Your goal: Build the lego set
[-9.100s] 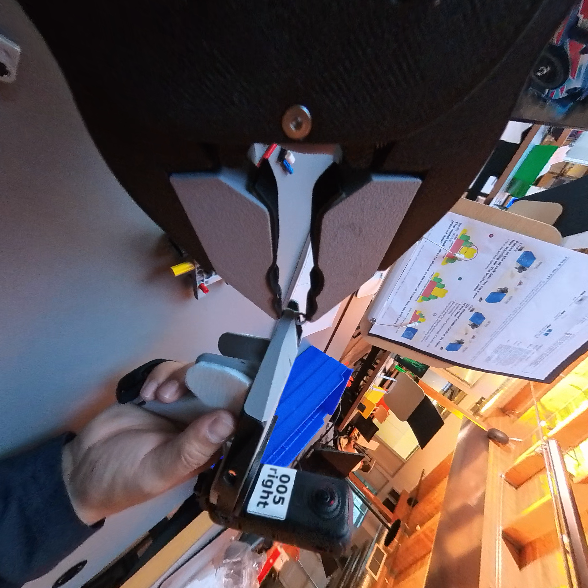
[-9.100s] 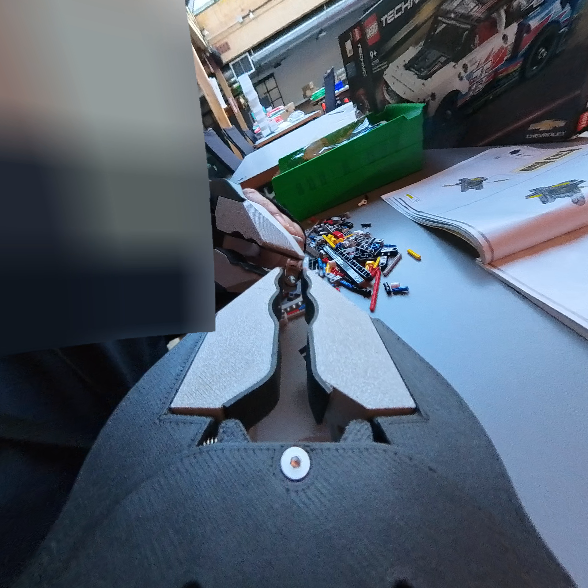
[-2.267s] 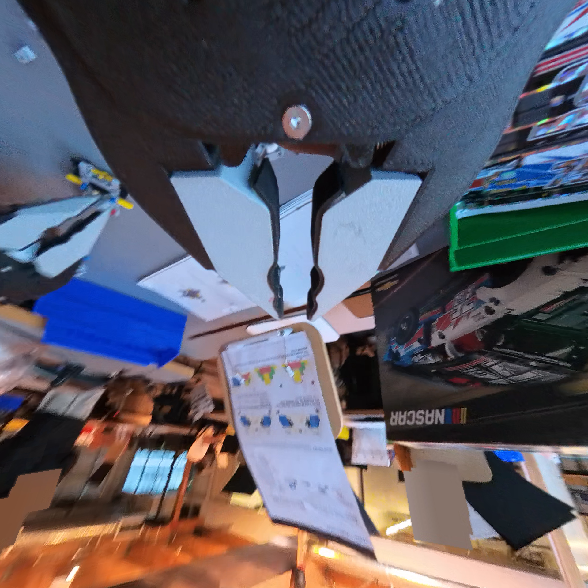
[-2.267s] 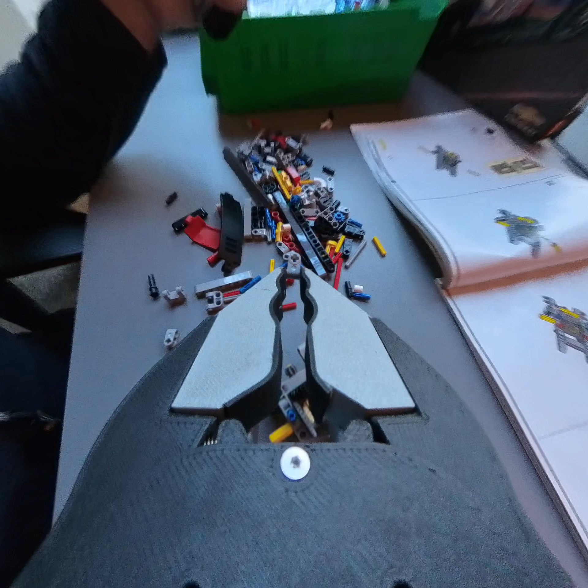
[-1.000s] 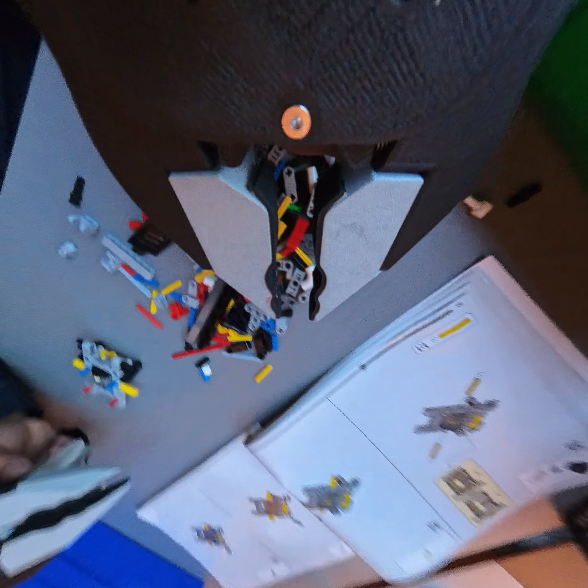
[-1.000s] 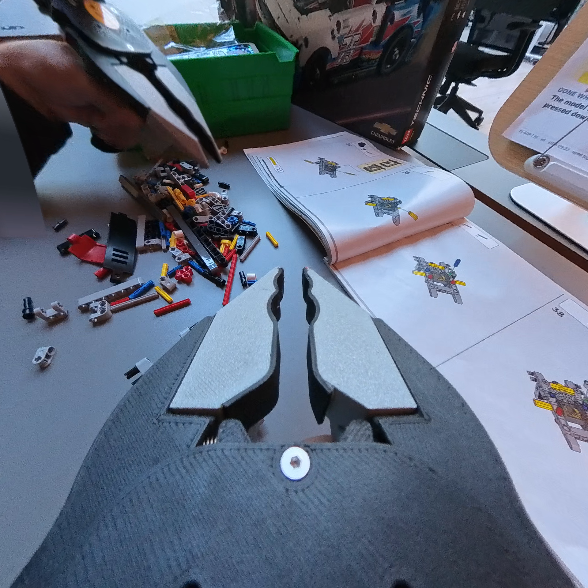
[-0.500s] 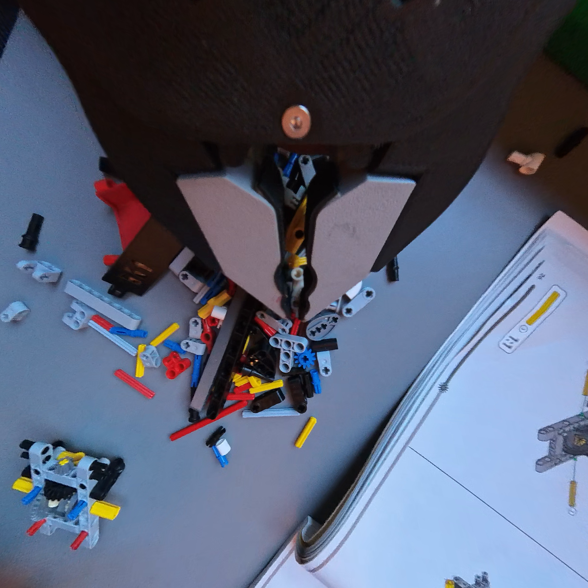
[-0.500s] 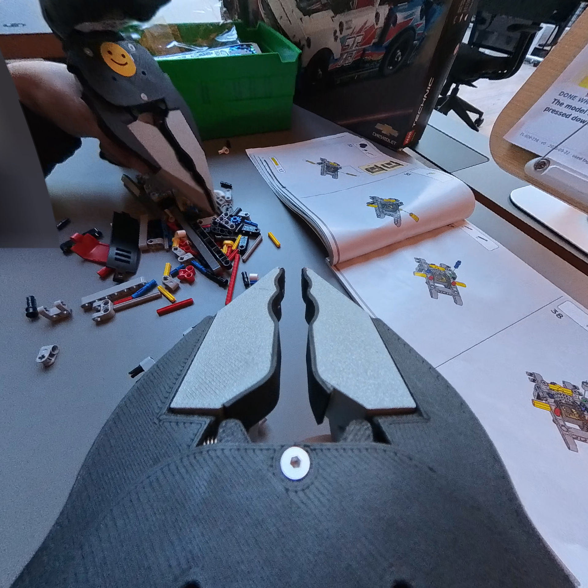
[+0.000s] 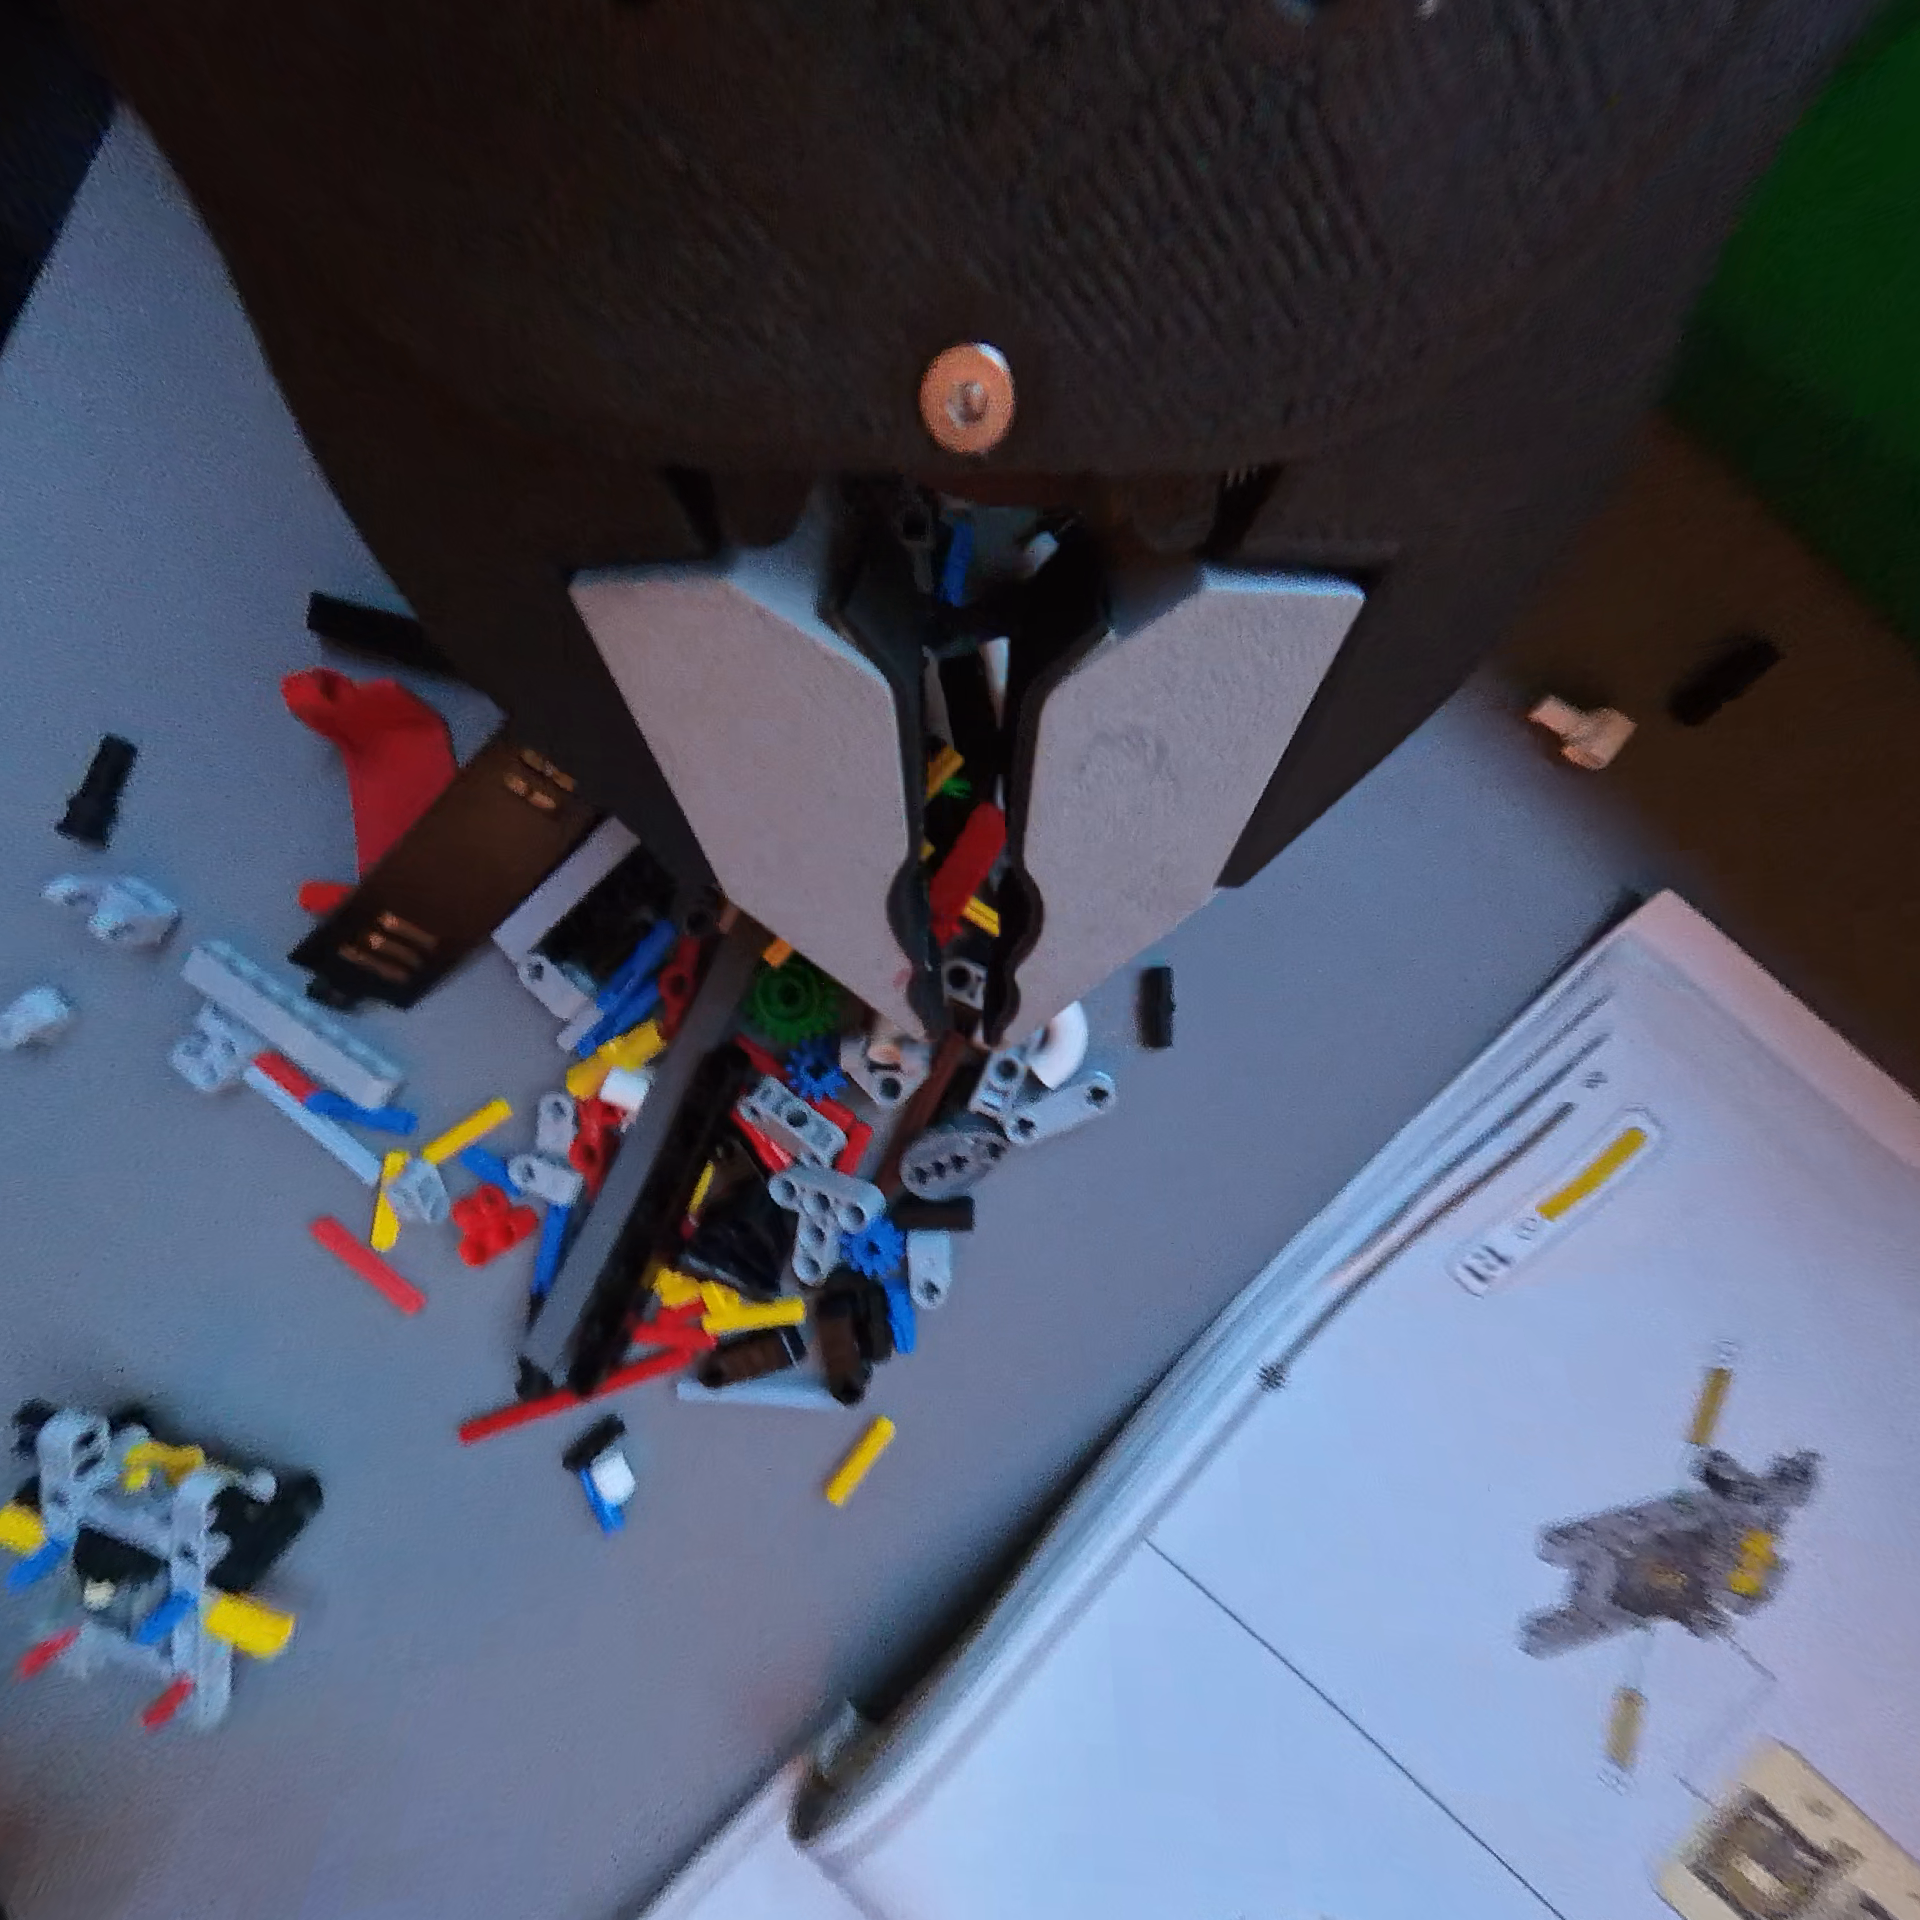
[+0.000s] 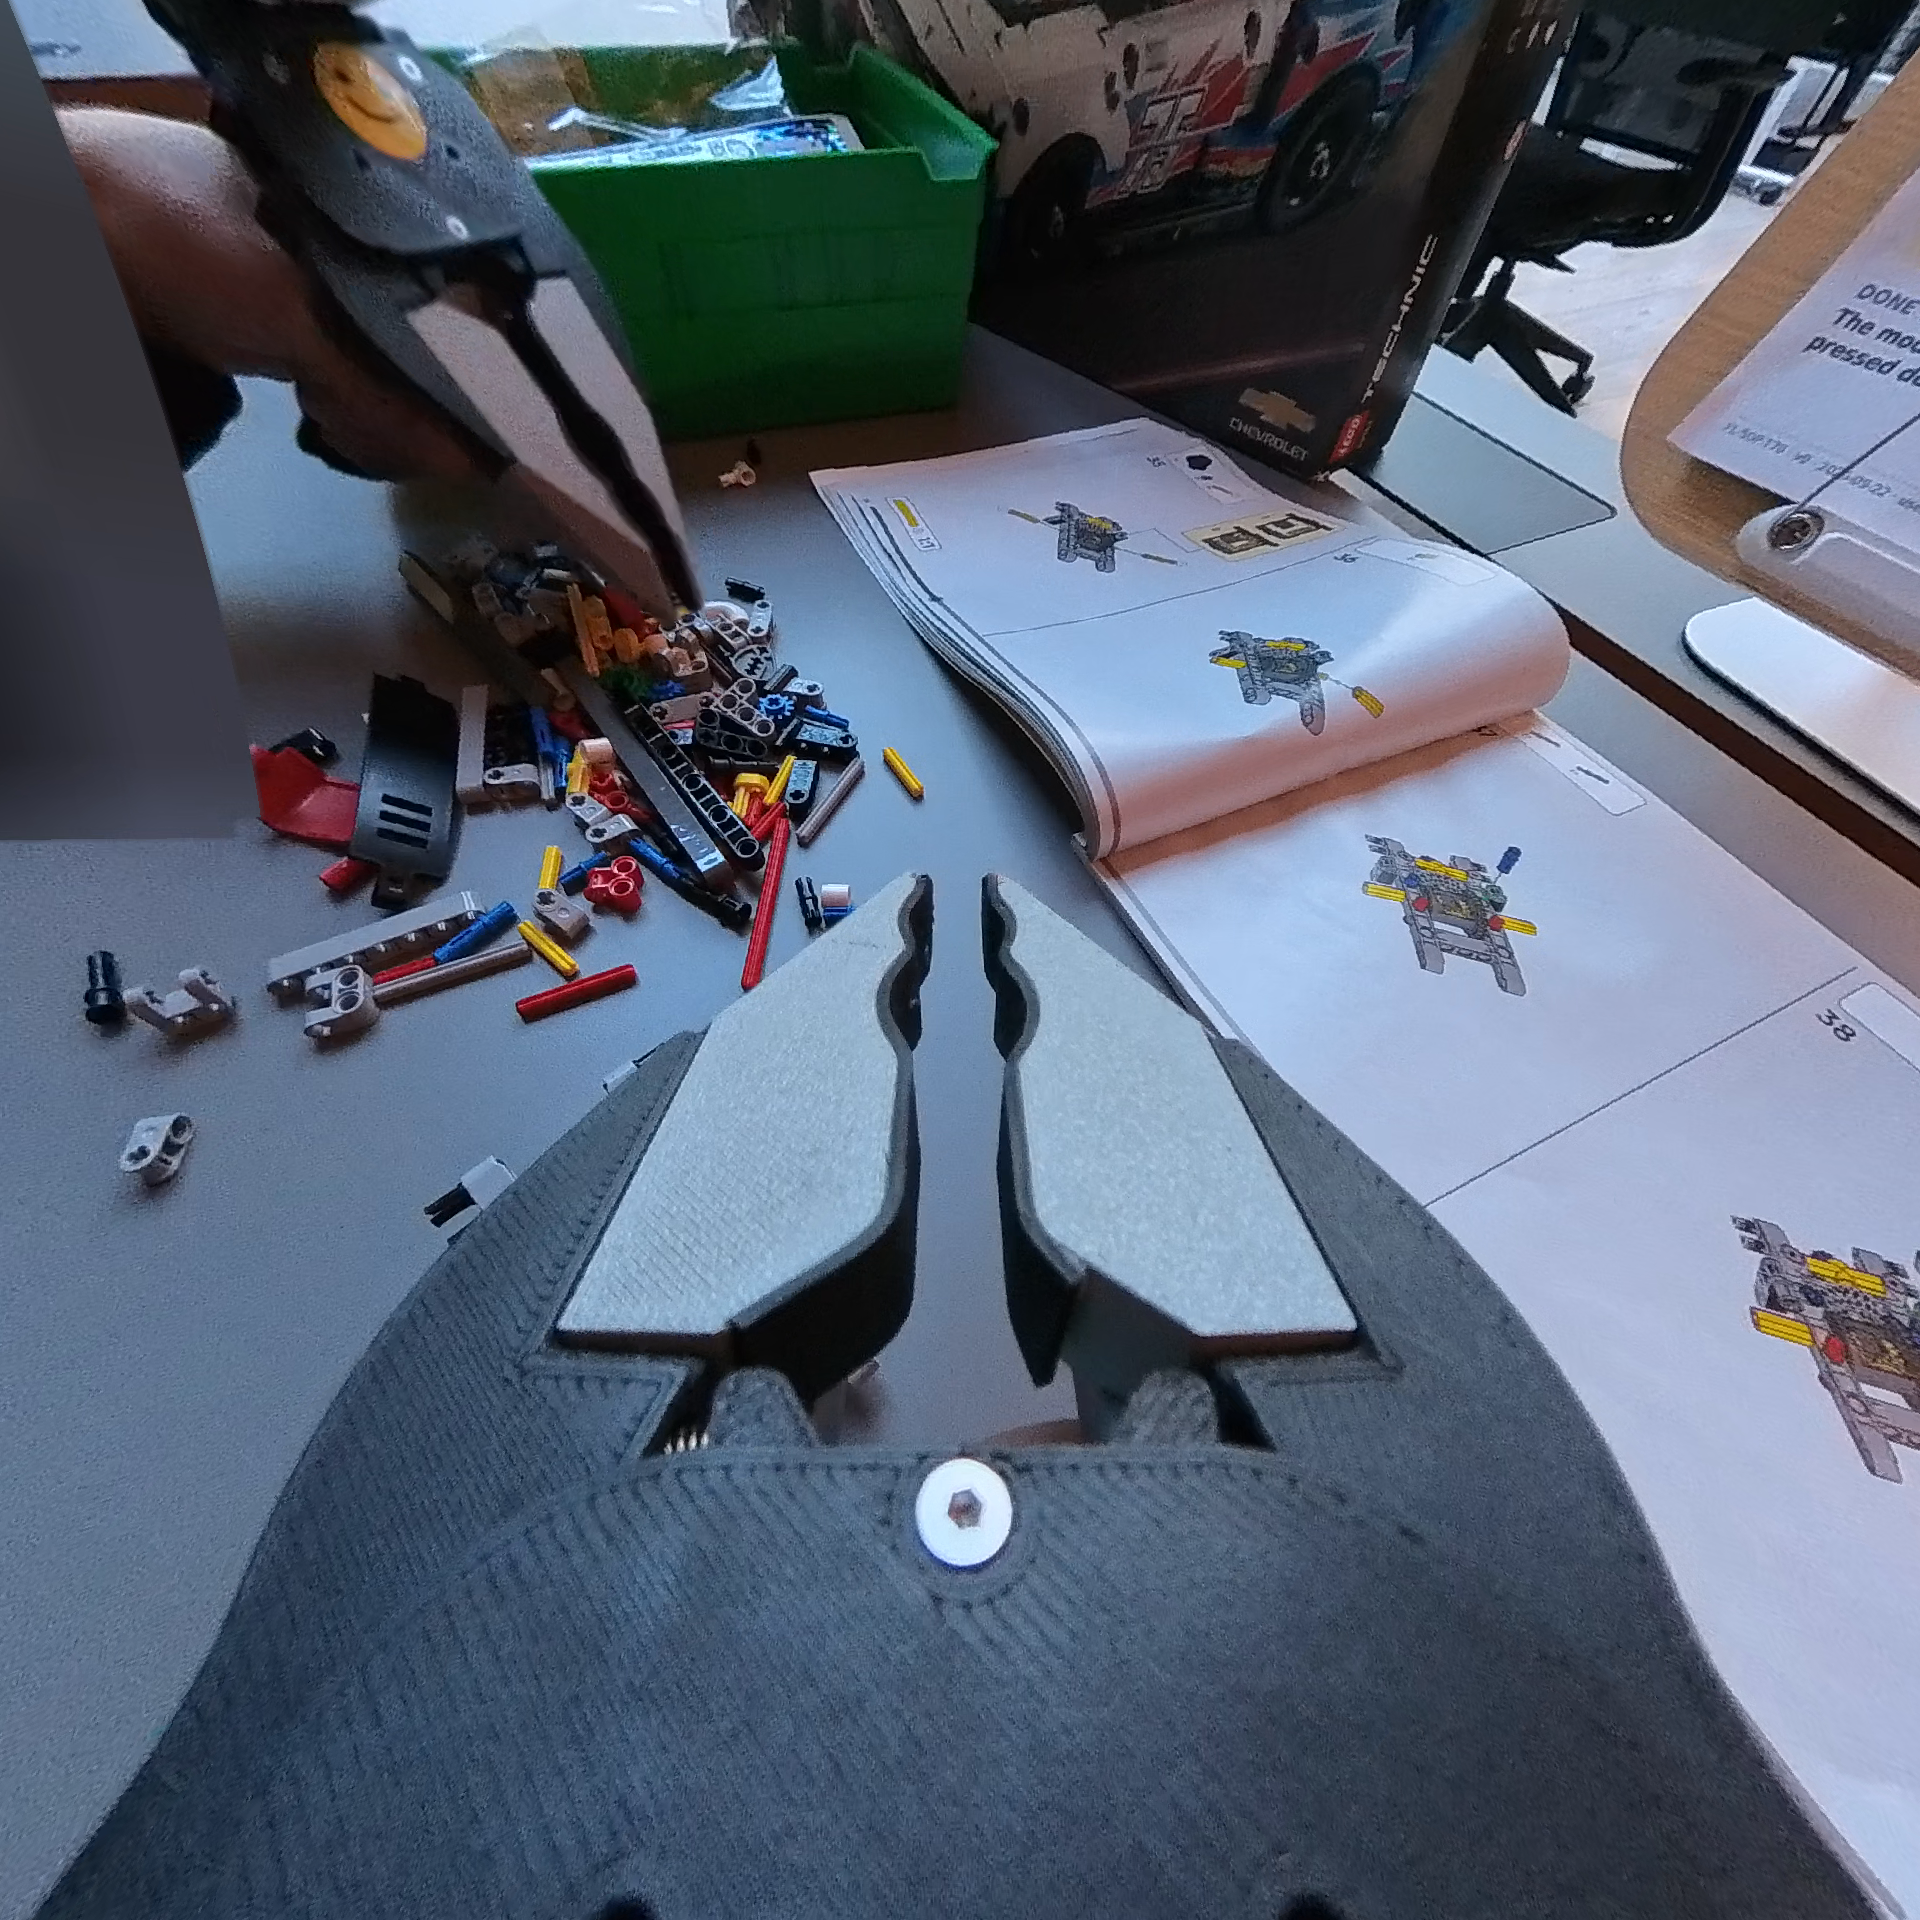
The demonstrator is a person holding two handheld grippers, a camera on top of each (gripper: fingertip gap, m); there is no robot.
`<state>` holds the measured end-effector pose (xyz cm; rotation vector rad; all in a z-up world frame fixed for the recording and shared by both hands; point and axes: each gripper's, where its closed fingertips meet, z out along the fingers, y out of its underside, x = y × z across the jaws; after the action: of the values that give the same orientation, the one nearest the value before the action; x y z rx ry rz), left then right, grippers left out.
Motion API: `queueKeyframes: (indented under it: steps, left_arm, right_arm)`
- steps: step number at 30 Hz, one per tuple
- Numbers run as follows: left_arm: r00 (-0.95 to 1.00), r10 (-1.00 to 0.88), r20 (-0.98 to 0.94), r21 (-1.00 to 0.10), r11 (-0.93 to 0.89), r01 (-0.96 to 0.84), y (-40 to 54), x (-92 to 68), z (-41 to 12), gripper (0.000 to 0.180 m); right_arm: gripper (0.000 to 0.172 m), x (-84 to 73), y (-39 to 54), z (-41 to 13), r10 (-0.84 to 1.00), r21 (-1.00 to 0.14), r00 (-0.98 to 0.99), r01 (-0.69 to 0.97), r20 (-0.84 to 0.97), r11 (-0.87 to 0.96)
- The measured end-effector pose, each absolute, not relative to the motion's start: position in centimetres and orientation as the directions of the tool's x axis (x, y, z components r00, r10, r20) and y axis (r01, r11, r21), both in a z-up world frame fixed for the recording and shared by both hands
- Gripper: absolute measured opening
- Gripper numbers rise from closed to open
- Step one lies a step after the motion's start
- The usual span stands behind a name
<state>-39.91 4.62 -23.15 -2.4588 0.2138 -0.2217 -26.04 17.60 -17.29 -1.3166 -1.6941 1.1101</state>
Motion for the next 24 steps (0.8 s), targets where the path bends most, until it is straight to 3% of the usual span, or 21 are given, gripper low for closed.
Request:
queueKeyframes:
  steps: [2,5,12,24]
  left_arm:
    - [0.967,-0.242,0.085,-0.593,-0.792,-0.146,4.6,-39.3,-24.0,0.004]
    - [0.957,-0.281,0.073,-0.634,-0.754,-0.173,5.5,-38.3,-23.3,0.004]
    - [1.0,0.024,-0.009,-0.838,-0.546,0.006,7.2,-44.9,-17.5,0.005]
    - [0.983,0.181,0.039,-0.928,-0.359,0.103,7.6,-47.4,-14.5,0.009]
  right_arm:
    - [0.006,-26.1,17.6,-17.4,0.973,-0.924,-0.23,0.366,0.026,0.111]
    - [0.006,-26.1,17.6,-17.5,0.973,-0.924,-0.232,0.368,0.018,0.105]
    - [0.005,-26.1,17.5,-17.6,0.972,-0.926,-0.235,0.366,0.007,0.095]
    - [0.004,-26.1,17.4,-17.9,0.968,-0.927,-0.252,0.361,0.011,0.104]
